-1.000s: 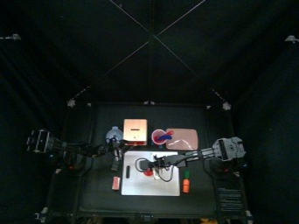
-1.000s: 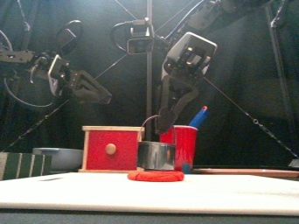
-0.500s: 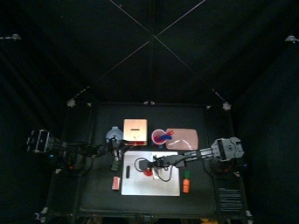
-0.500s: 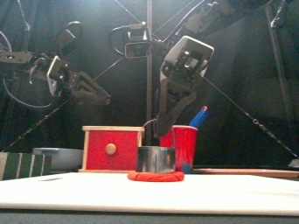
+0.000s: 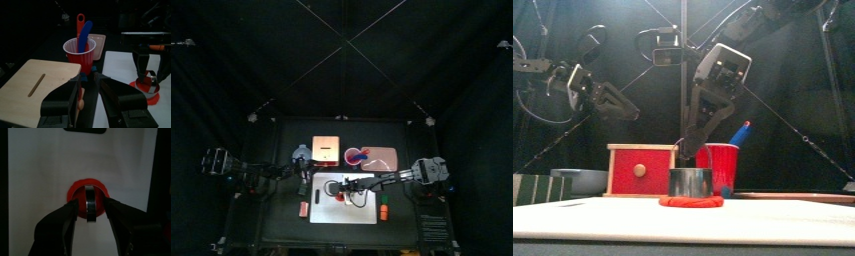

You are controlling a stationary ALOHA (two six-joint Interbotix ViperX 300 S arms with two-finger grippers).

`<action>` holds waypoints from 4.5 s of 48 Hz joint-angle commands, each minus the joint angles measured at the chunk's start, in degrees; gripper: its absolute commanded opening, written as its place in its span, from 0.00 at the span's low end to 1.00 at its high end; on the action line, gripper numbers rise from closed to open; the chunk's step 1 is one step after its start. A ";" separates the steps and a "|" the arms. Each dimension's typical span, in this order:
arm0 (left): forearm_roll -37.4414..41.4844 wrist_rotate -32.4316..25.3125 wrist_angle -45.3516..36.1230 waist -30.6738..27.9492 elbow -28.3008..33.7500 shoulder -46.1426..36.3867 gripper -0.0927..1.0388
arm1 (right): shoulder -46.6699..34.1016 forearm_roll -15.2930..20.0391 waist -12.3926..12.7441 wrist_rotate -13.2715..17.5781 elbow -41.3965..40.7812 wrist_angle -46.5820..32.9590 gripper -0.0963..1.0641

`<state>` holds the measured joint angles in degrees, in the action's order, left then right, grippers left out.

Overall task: Get the cutter from the drawer then cut the dough then place the extra dough in the bowl
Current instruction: Cut the dough

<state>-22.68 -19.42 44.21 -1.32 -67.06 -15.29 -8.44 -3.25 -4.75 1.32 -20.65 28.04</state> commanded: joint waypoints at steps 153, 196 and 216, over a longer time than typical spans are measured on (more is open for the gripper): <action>-10.81 0.35 8.35 18.98 19.42 32.52 0.66 | -0.18 3.78 -1.05 -0.70 -30.50 -69.26 0.76; -10.72 0.53 7.65 18.98 17.67 33.66 0.59 | -3.78 4.39 -0.79 -0.35 -31.11 -68.55 0.47; -10.90 1.23 7.56 18.98 17.67 36.39 0.59 | -4.75 7.12 -0.79 -0.35 -32.43 -65.65 0.47</action>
<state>-33.31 -18.28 52.21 17.84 -49.04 20.57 -12.66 3.34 -5.71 0.88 -51.77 -39.46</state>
